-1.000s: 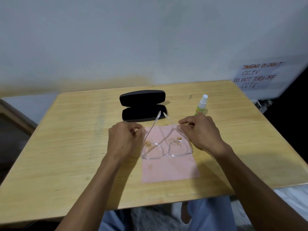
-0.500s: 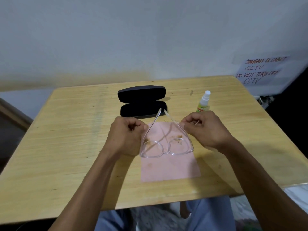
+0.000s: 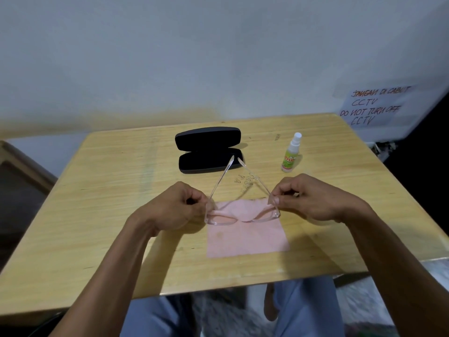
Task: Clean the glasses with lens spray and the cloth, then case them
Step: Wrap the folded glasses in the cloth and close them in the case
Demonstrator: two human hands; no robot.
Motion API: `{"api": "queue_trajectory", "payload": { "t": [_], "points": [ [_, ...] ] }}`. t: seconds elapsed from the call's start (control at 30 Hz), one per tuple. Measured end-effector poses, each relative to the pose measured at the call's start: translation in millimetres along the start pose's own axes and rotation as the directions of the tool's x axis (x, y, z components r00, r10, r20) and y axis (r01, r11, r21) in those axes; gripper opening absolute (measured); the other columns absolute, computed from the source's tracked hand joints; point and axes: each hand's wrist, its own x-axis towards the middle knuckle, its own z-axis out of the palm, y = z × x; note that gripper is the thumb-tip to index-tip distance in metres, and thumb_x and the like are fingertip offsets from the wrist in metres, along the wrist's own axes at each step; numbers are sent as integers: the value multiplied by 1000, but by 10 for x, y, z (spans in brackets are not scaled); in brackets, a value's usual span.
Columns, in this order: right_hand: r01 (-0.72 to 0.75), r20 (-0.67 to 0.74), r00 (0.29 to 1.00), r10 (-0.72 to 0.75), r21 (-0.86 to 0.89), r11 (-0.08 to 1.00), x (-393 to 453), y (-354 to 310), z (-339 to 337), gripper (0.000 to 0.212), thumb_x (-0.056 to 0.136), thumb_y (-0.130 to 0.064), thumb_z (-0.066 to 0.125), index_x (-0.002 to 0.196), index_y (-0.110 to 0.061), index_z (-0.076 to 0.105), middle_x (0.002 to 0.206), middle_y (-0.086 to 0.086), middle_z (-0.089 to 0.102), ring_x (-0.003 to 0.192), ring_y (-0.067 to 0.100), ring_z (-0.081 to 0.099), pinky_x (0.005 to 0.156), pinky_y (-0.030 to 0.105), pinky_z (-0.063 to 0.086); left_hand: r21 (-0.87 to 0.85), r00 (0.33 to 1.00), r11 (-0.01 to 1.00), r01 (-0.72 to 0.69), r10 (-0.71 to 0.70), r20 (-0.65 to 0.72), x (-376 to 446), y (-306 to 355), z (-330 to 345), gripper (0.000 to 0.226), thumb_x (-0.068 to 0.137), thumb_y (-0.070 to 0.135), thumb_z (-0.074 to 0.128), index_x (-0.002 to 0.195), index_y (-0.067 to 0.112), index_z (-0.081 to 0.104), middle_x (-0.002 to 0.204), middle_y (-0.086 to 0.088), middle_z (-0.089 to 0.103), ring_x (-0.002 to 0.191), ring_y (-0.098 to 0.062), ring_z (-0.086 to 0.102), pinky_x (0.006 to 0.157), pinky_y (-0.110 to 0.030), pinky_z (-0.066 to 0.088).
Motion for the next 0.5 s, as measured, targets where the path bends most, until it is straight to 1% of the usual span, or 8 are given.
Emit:
{"api": "queue_trajectory", "payload": {
  "t": [0.03, 0.1, 0.17, 0.23, 0.27, 0.33, 0.4, 0.5],
  "points": [
    [-6, 7, 1000, 6, -16, 1000, 5, 4, 1, 14, 96, -22, 64, 91, -22, 77, 97, 9, 72, 97, 32, 64, 91, 47, 51, 6, 1000, 1000, 10, -10, 3, -2, 7, 7, 23, 96, 4, 57, 83, -7, 72, 69, 14, 73, 63, 1, 60, 65, -15, 46],
    [-30, 8, 1000, 30, -7, 1000, 2, -6, 0, 16, 96, -20, 63, 91, -21, 78, 96, -2, 72, 93, 13, 67, 90, 34, 53, -3, 999, 1000, 31, -31, 17, -4, 3, 14, 28, 99, 10, 54, 86, -8, 72, 67, 13, 73, 63, 2, 61, 65, -14, 45],
    [-60, 20, 998, 60, 29, 998, -2, -26, 0, 20, 97, -20, 62, 88, -21, 80, 96, -9, 71, 90, 0, 66, 89, 23, 49, -24, 999, 998, 52, -52, 8, 21, -44, 0, 36, 99, 21, 53, 85, -7, 72, 77, -2, 76, 71, -12, 59, 71, -27, 44],
    [-84, 19, 996, 83, 53, 995, -3, -30, 2, 23, 98, -22, 61, 85, -21, 81, 97, -8, 71, 94, 2, 66, 89, 23, 48, -50, 997, 996, 74, -73, 12, 28, -74, -9, 43, 97, 34, 54, 83, -2, 72, 84, -21, 74, 75, -22, 49, 73, -34, 39],
    [-86, 3, 996, 86, 72, 994, -6, -30, 5, 24, 98, -22, 61, 84, -20, 81, 98, -6, 73, 97, 8, 67, 92, 27, 50, -65, 996, 994, 86, -85, 13, 29, -88, -8, 45, 94, 41, 55, 80, 2, 74, 89, -28, 72, 77, -23, 49, 74, -36, 39],
    [-78, -78, 993, 89, 136, 988, -23, -27, 16, 22, 96, -23, 62, 86, -19, 80, 98, -2, 76, 102, 21, 68, 99, 39, 51, -140, 995, 986, 92, -95, -17, 21, -77, 20, 47, 93, 45, 57, 76, 5, 74, 85, -29, 69, 79, -24, 52, 76, -37, 40],
    [-47, -219, 972, 89, 190, 981, -97, -15, 35, 16, 94, -25, 65, 87, -21, 79, 94, -1, 77, 97, 24, 69, 96, 44, 52, -188, 979, 981, 56, -91, -181, -32, -63, 50, 38, 95, 39, 59, 80, 9, 76, 74, -13, 66, 76, -21, 55, 73, -33, 42],
    [28, -429, 903, 16, 95, 995, -335, 22, 132, 6, 87, -27, 72, 82, -25, 75, 85, 2, 73, 85, 31, 65, 80, 48, 54, -108, 834, 994, -24, -39, -551, -266, -81, 100, 18, 91, 30, 66, 79, 20, 76, 74, -3, 70, 69, -13, 57, 66, -29, 45]
  ]
}}
